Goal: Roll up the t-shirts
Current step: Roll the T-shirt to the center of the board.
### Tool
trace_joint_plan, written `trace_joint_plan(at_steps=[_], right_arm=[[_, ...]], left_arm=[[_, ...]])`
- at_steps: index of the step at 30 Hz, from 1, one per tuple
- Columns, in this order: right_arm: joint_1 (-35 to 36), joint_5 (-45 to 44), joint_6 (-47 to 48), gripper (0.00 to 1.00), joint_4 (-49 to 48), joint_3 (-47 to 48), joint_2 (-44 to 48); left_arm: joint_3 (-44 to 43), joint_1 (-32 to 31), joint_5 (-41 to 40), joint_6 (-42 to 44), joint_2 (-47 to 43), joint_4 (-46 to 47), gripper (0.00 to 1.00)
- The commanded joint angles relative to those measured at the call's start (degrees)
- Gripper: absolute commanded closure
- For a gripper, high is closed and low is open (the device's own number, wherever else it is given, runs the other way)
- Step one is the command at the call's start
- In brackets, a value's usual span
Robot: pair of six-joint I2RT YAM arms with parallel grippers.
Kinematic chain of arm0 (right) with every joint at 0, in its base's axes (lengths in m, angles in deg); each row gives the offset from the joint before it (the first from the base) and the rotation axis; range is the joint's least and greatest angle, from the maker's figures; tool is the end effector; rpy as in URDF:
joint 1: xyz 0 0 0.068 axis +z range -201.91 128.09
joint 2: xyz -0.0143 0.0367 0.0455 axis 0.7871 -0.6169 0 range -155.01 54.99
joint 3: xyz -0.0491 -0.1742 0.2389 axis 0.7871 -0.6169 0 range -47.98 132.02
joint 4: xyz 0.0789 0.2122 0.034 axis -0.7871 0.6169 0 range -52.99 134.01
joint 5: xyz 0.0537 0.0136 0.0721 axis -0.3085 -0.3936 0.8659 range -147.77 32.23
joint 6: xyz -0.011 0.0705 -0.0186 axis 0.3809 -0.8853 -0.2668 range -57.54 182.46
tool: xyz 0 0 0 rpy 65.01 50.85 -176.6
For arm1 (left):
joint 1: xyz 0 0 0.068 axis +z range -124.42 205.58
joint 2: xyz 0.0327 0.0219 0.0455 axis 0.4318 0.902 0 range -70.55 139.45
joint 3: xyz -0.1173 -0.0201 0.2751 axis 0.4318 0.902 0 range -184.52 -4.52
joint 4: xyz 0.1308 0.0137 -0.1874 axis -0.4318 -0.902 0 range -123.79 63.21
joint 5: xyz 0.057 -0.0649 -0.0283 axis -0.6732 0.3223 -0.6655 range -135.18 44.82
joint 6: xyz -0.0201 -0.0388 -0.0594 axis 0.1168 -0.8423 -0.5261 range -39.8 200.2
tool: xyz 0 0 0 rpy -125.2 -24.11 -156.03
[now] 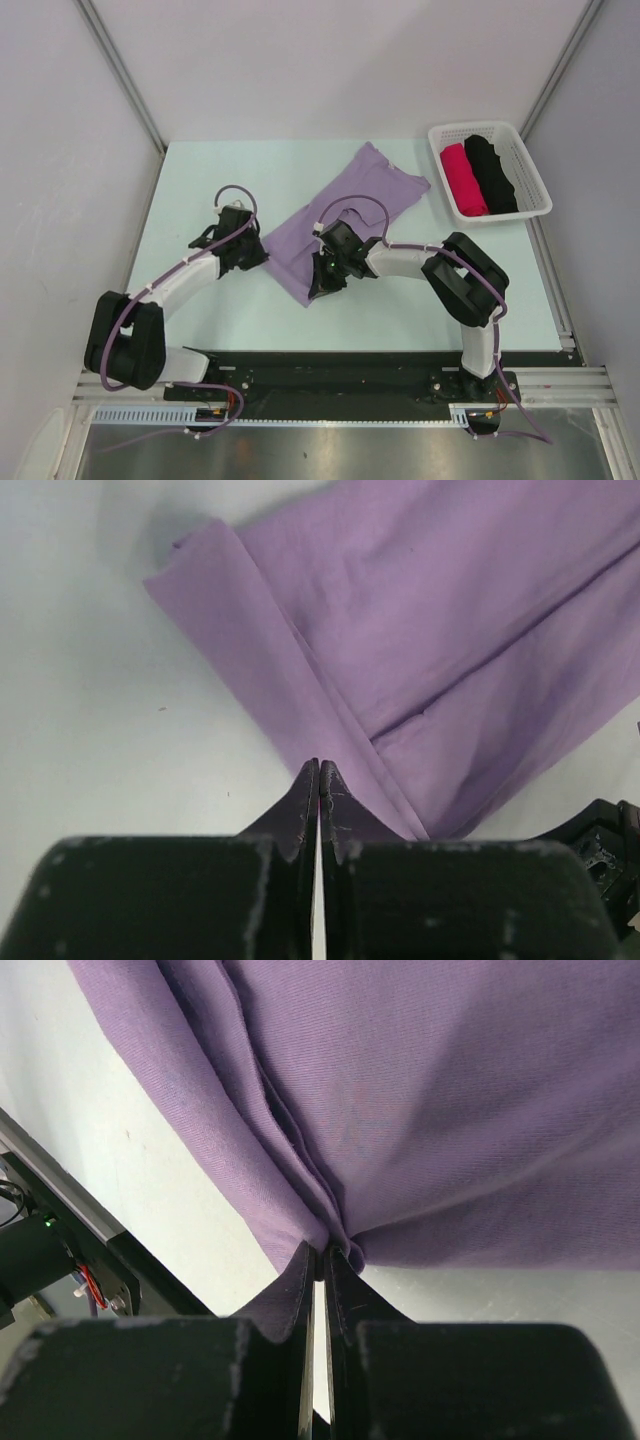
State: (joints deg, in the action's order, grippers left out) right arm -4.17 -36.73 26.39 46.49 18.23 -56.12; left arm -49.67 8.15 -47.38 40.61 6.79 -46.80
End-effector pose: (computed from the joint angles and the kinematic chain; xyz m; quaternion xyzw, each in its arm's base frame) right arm 0.2478 0.3056 0.1731 -0.1507 0.9255 0.3302 0.1078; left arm 0.2380 -0.0722 0.2299 -0.1879 0.9271 -0.1386 0.2933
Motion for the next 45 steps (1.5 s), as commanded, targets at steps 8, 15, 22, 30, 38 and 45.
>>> trace_joint_plan(at_steps=[8,15,22,30,38,45], right_arm=[[0.4,-4.4,0.1,1.00,1.4,-1.8,-3.0],[0.4,-5.0,0.1,0.99,1.7,-1.8,-2.5],[0.3,-5.1,0.0,0.99,1.8,-1.8,-3.2],[0.2,-5.0,-0.2,0.99,2.0,-1.8,-3.5],[0.2,-5.3,-0.4,0.99,2.0,-1.8,-3.1],[0.2,-5.9,-0.4,0.99,2.5,-1.8,-2.7]], left_arm=[[-1.2,-2.4,3.3,-2.3,4.4,5.5,1.00],[-1.5,-2.5,3.3,-2.3,5.5,6.4,0.99],[-3.3,-2.5,0.6,-1.4,1.3,2.6,0.87],[1.1,-2.5,-2.3,-2.2,-4.3,-0.2,0.95],[1.4,-2.6,-0.8,-2.9,-0.2,3.0,0.98],[-1.1,-2.5,-1.1,-2.5,4.7,4.1,0.99]])
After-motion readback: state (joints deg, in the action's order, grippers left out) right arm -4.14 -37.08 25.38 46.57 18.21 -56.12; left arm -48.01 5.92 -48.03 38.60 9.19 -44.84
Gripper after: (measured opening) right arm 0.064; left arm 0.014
